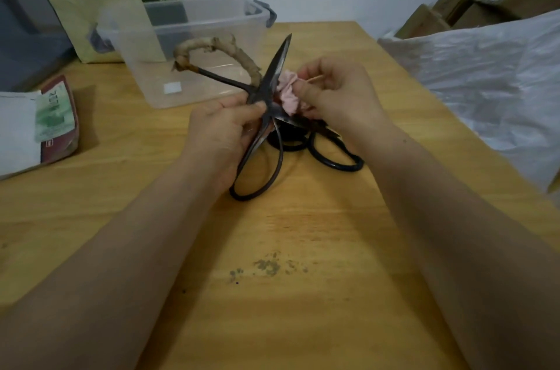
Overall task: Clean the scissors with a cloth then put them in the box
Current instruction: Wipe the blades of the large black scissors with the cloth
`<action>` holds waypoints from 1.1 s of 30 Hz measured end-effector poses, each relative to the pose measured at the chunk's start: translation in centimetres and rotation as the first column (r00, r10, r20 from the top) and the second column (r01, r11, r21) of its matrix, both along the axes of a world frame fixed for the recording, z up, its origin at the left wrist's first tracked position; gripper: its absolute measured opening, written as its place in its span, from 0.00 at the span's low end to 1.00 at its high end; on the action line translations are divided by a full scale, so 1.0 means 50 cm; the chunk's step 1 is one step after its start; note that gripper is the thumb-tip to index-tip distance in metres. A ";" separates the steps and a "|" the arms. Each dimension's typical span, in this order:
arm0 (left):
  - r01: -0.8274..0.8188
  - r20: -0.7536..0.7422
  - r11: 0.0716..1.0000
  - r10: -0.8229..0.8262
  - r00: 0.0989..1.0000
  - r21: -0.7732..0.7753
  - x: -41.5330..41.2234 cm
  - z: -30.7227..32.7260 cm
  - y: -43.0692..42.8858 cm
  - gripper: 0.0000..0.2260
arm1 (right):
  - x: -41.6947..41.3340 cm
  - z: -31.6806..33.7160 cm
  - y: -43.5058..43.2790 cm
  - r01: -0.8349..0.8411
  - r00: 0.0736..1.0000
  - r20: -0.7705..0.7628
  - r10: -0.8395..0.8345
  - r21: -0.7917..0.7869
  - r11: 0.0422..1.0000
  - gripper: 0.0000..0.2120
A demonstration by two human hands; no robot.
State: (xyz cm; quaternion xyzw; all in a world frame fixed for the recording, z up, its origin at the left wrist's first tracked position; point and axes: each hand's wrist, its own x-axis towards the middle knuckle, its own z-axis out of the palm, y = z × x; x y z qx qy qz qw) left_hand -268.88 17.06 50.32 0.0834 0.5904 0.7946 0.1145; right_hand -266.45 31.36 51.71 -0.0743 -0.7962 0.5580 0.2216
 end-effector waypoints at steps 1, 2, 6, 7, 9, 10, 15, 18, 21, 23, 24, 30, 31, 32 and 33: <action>0.024 -0.014 1.000 -0.024 1.000 -0.003 0.002 0.000 0.001 0.12 | 0.002 0.000 -0.003 -0.037 0.999 0.018 0.039 -0.065 0.997 0.07; 0.032 -0.027 0.999 -0.032 0.999 -0.015 0.002 -0.001 0.001 0.14 | 0.005 0.002 -0.005 -0.087 0.995 0.025 0.092 -0.152 0.984 0.04; 0.023 -0.042 0.998 -0.025 0.999 -0.057 0.006 -0.004 0.004 0.15 | 0.009 -0.004 -0.008 -0.226 0.974 -0.049 0.221 -0.233 0.946 0.05; 0.026 -0.036 0.998 -0.028 0.999 -0.055 0.008 -0.004 0.004 0.14 | 0.007 -0.008 -0.008 -0.223 0.975 -0.069 0.213 -0.199 0.954 0.06; 0.030 -0.037 0.998 -0.032 0.999 -0.062 0.011 -0.004 0.004 0.14 | 0.004 -0.015 -0.011 -0.215 0.975 -0.094 0.201 -0.166 0.963 0.07; 0.026 -0.043 0.997 -0.029 0.999 -0.075 0.012 -0.004 0.004 0.13 | 0.003 -0.017 -0.014 -0.213 0.975 -0.100 0.199 -0.162 0.963 0.07; -0.006 -0.074 0.996 -0.001 0.997 -0.093 0.013 -0.005 0.005 0.13 | -0.015 -0.025 -0.014 -0.078 0.995 -0.076 0.068 -0.138 0.987 0.09; 0.018 -0.100 0.997 -0.026 0.995 -0.075 0.020 -0.004 0.013 0.13 | -0.025 -0.026 0.004 0.054 0.995 -0.075 -0.067 -0.155 0.986 0.10; 0.011 -0.165 0.995 -0.027 0.986 -0.101 0.020 -0.005 0.015 0.13 | -0.021 -0.023 -0.001 0.097 0.991 -0.085 -0.102 -0.064 0.993 0.10; -0.032 -0.189 0.993 0.009 0.982 -0.116 0.012 -0.007 0.011 0.13 | -0.013 -0.015 -0.008 0.116 0.986 -0.119 -0.121 -0.051 0.992 0.08; -0.051 -0.192 0.991 0.027 0.981 -0.120 0.008 -0.009 0.009 0.13 | -0.007 -0.008 -0.010 0.129 0.981 -0.141 -0.136 -0.060 0.990 0.06; -0.074 -0.246 0.984 0.032 0.969 -0.162 0.010 -0.009 0.012 0.12 | 0.000 -0.013 -0.030 0.010 0.993 -0.119 0.021 0.247 0.969 0.04; -0.082 -0.249 0.983 0.039 0.968 -0.165 0.008 -0.011 0.011 0.11 | 0.000 -0.016 -0.032 0.026 0.993 -0.118 0.018 0.358 0.933 0.05; -0.090 -0.249 0.982 0.047 0.967 -0.168 0.007 -0.013 0.011 0.10 | 0.000 -0.016 -0.033 0.034 0.993 -0.117 0.022 0.454 0.890 0.05; -0.096 -0.246 0.981 0.052 0.968 -0.171 0.007 -0.014 0.011 0.09 | 0.000 -0.016 -0.032 0.032 0.993 -0.113 0.033 0.531 0.846 0.05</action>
